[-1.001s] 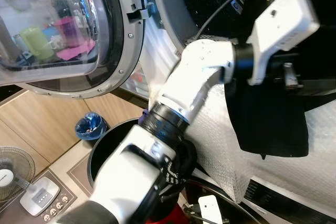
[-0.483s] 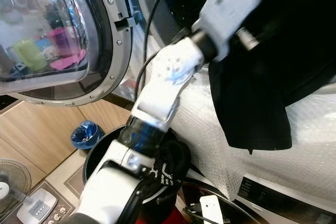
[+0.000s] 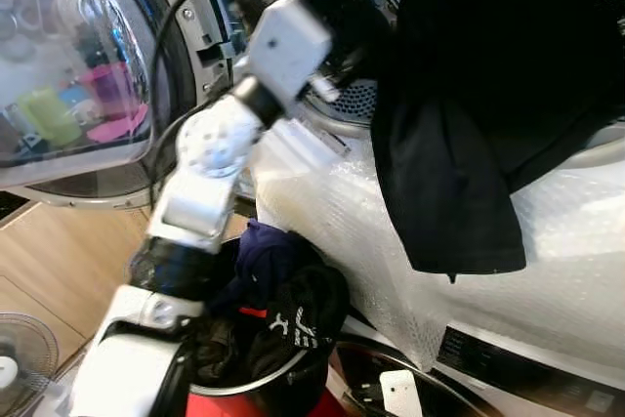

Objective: Clothes washing

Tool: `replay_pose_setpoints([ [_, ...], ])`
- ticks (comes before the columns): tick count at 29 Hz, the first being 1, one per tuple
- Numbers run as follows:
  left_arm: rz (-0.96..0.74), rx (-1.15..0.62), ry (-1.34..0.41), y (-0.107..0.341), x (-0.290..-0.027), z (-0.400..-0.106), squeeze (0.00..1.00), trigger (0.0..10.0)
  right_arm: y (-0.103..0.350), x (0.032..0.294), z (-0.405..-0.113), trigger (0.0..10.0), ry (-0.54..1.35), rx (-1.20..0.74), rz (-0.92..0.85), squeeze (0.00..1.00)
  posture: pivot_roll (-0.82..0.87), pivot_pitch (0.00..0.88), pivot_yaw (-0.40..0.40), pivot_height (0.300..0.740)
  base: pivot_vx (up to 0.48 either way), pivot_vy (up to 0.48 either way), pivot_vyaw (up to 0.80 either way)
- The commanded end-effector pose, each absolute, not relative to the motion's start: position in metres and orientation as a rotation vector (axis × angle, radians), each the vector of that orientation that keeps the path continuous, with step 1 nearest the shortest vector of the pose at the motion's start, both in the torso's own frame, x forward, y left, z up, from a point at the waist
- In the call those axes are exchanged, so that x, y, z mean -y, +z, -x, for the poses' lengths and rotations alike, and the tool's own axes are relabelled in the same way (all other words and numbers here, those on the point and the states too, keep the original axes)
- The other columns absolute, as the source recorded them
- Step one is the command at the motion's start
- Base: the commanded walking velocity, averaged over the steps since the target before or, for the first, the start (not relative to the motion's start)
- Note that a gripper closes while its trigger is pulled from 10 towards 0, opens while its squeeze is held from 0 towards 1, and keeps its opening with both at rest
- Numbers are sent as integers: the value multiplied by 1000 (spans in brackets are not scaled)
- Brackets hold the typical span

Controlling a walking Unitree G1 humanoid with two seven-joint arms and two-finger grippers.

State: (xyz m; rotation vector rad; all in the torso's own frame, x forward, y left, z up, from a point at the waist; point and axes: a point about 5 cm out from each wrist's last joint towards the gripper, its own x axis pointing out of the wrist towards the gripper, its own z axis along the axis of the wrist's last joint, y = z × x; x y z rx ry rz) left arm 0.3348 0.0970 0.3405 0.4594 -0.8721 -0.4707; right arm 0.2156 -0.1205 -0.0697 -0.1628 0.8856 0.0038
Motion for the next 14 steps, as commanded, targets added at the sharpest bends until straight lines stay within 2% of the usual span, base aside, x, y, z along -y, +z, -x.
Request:
replay_pose_setpoints([
  [1,-484,873,-467,337,-112,-327,0,10000,-73,110,-209,10000,13,-899,137,0,96,0,268,740,0,0,0],
  [6,-400,793,-552,316,-114,-316,0,10000,-74,110,-206,10000,6,-903,137,0,99,0,268,740,0,0,0],
  [8,-338,741,-651,306,-106,-310,0,10000,-74,110,-206,10000,8,-905,141,0,105,0,262,740,0,0,0],
  [9,-275,668,-765,296,-97,-305,0,10000,-74,111,-206,10000,9,-904,143,0,109,0,258,740,0,0,0],
  [12,-175,608,-841,288,-85,-299,0,10000,-74,111,-207,10000,16,-899,148,0,106,0,252,740,0,0,0],
  [14,-176,603,-877,286,-78,-295,0,10000,-72,111,-209,10000,14,-892,147,0,108,0,245,740,0,0,0],
])
